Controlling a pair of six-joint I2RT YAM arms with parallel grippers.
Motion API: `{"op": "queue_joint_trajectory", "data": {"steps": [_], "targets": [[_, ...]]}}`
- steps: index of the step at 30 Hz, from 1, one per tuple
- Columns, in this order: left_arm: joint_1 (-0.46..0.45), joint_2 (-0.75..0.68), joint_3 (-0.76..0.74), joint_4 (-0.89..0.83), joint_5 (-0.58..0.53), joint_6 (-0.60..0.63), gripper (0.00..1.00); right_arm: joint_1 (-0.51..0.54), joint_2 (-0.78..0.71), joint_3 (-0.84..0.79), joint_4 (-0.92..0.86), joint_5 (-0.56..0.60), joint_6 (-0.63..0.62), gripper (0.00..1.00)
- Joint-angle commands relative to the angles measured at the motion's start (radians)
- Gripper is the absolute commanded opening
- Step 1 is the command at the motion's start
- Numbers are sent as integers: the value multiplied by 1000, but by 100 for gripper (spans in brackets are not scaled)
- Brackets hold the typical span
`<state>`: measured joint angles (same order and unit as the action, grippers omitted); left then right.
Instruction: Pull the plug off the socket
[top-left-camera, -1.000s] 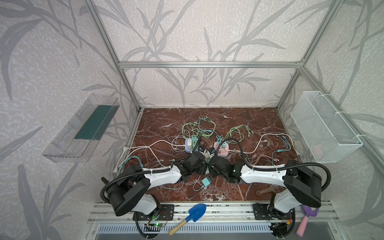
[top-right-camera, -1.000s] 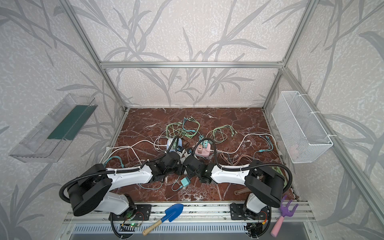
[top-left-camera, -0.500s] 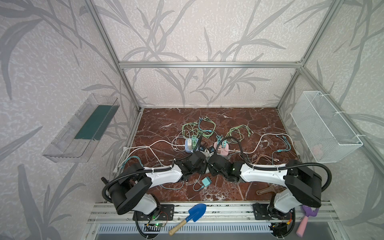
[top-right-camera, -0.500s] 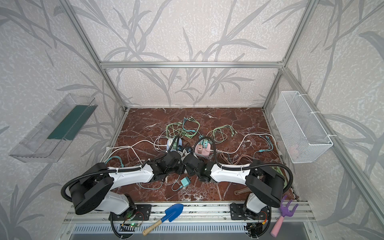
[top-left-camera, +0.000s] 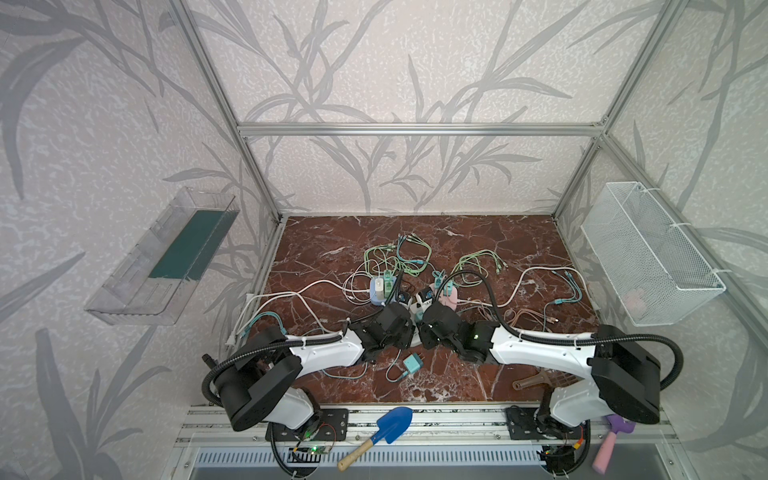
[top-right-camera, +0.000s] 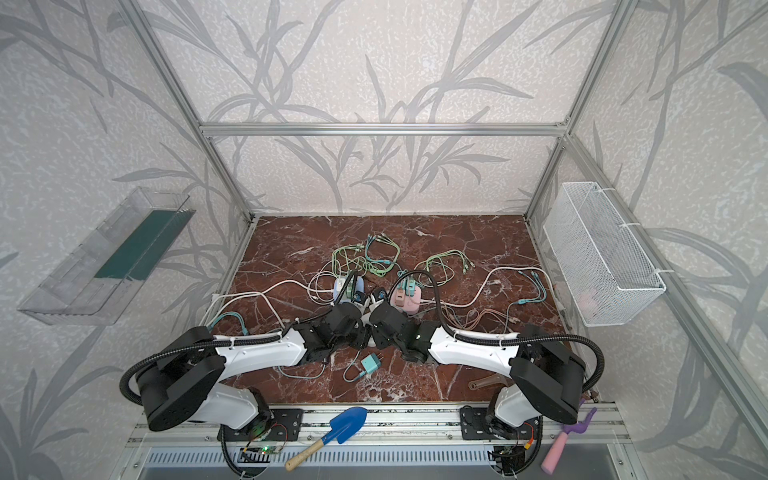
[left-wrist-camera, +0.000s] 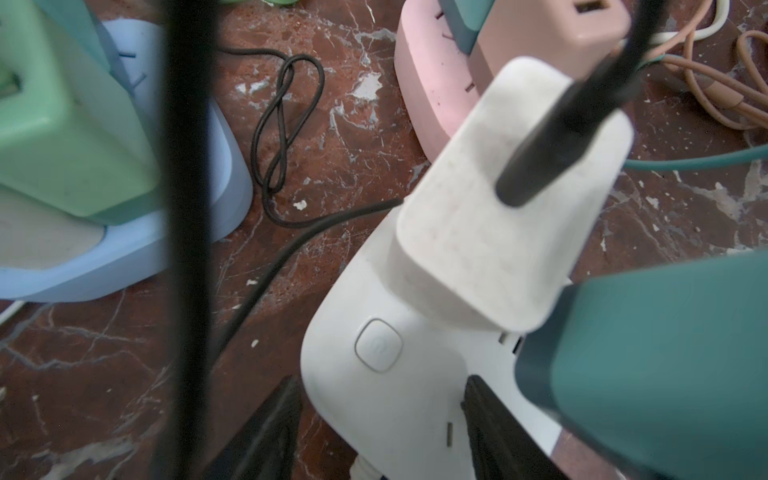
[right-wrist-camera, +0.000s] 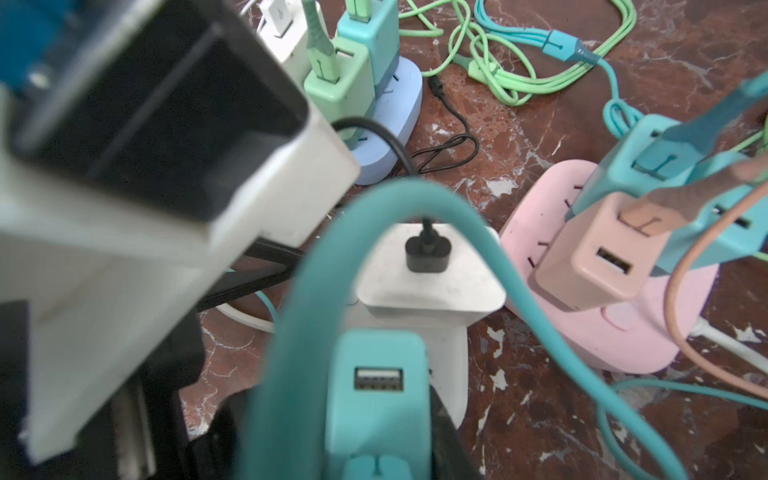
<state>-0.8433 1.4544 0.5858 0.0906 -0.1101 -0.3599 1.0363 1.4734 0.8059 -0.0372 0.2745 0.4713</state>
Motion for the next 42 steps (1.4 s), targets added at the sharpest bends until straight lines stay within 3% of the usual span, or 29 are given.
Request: {"op": "queue_joint_trajectory", "data": {"steps": [1, 18, 30, 36, 42], "targets": [[3, 7, -44, -124, -39, 5, 63, -7, -40, -2, -36, -36, 10, 13], [3, -174, -122, 38, -25, 52, 67, -114, -236, -277, 35, -344, 125, 17], [3, -260, -136, 56, -48, 56, 70, -163, -248, -373, 76, -420, 214, 21], [3, -285, -151, 44, -58, 46, 71, -196, -225, -373, 65, -461, 235, 28], [3, -292, -153, 38, -59, 38, 72, -237, -228, -354, -30, -476, 258, 47]]}}
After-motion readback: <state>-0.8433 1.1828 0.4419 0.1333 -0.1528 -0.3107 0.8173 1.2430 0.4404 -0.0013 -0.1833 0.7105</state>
